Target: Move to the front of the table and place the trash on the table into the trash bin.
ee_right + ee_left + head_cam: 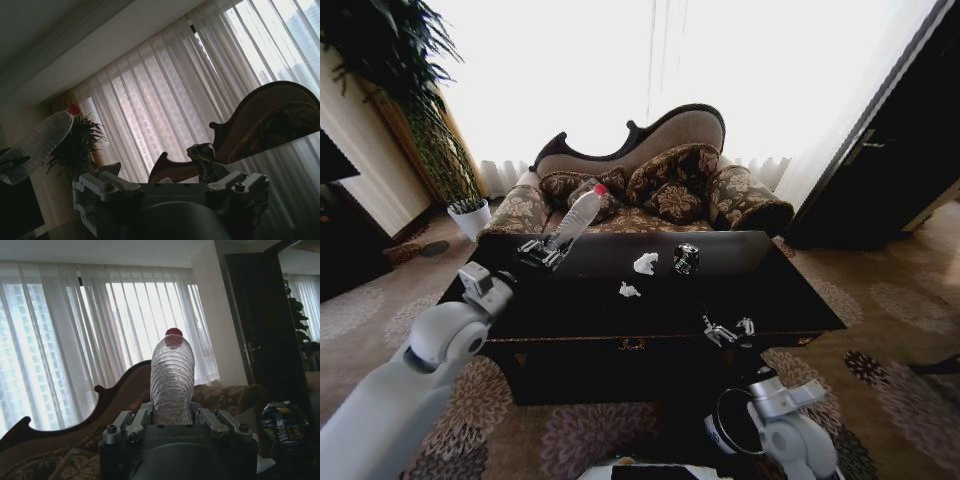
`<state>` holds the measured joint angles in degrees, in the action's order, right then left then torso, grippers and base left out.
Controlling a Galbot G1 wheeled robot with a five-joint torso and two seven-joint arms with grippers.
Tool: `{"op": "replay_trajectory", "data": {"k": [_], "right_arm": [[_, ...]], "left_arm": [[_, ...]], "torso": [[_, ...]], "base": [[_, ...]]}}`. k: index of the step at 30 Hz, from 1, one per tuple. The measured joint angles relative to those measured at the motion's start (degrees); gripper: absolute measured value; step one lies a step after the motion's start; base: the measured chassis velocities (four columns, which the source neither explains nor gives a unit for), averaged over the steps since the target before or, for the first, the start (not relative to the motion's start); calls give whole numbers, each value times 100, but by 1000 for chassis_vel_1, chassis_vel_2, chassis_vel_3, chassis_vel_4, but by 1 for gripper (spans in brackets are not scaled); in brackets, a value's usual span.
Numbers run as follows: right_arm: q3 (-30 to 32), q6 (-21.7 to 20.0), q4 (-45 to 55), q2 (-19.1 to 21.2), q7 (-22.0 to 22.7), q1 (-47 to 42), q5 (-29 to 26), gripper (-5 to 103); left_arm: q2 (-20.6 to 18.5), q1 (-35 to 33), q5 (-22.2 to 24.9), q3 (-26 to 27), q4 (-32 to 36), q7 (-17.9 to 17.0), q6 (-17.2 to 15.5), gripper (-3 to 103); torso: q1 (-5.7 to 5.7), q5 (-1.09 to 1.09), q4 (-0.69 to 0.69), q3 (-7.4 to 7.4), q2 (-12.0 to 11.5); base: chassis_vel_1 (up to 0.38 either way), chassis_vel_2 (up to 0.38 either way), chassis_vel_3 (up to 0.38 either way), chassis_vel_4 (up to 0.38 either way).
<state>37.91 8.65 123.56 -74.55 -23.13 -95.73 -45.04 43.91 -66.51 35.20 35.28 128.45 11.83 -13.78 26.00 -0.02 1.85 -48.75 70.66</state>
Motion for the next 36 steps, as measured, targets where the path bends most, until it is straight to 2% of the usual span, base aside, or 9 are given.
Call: {"op": "replay_trajectory", "data": {"k": [2,3,5,6,9,13,21,32,36], "right_arm": [[-45,9,25,21,-159,0,-350,100],[-45,9,25,21,-159,0,-350,100],[-81,8,84,29,-290,5,-657,100],[-105,-3,132,40,-466,11,-893,100],[-135,-7,174,61,-732,8,-1083,100],[-353,-26,338,68,-812,-53,-1401,100],[-952,-188,677,27,-659,-118,-1542,100],[-1308,-273,914,-131,-480,-263,-1150,100],[-1315,-236,921,-169,-356,-282,-825,100]], "left_arm": [[-44,-120,-187,103,-11,381,289,34],[-44,-120,-187,103,-11,381,289,34],[-126,-206,-294,136,-41,703,537,34],[-207,-264,-332,138,-54,935,823,34],[-307,-283,-335,122,-35,1162,1124,34],[-420,-231,-307,18,6,1410,1285,34],[-678,175,-174,-388,110,1761,1229,34],[-1279,1308,-271,-2118,-127,1904,1039,34],[-1381,1493,-267,-2280,-87,1903,971,34]], "torso": [[0,0,0,0,0],[0,0,0,0,0],[0,0,1,0,0],[0,0,1,0,0],[0,0,1,0,0],[0,0,1,0,0],[0,0,1,0,0],[1,0,1,-1,-1],[1,1,2,-1,-1]], "base": [[0,0,0,0],[0,0,0,0],[0,0,0,0],[0,0,0,0],[0,0,0,0],[0,0,0,0],[0,0,0,0],[0,0,0,0],[0,0,0,0]]}}
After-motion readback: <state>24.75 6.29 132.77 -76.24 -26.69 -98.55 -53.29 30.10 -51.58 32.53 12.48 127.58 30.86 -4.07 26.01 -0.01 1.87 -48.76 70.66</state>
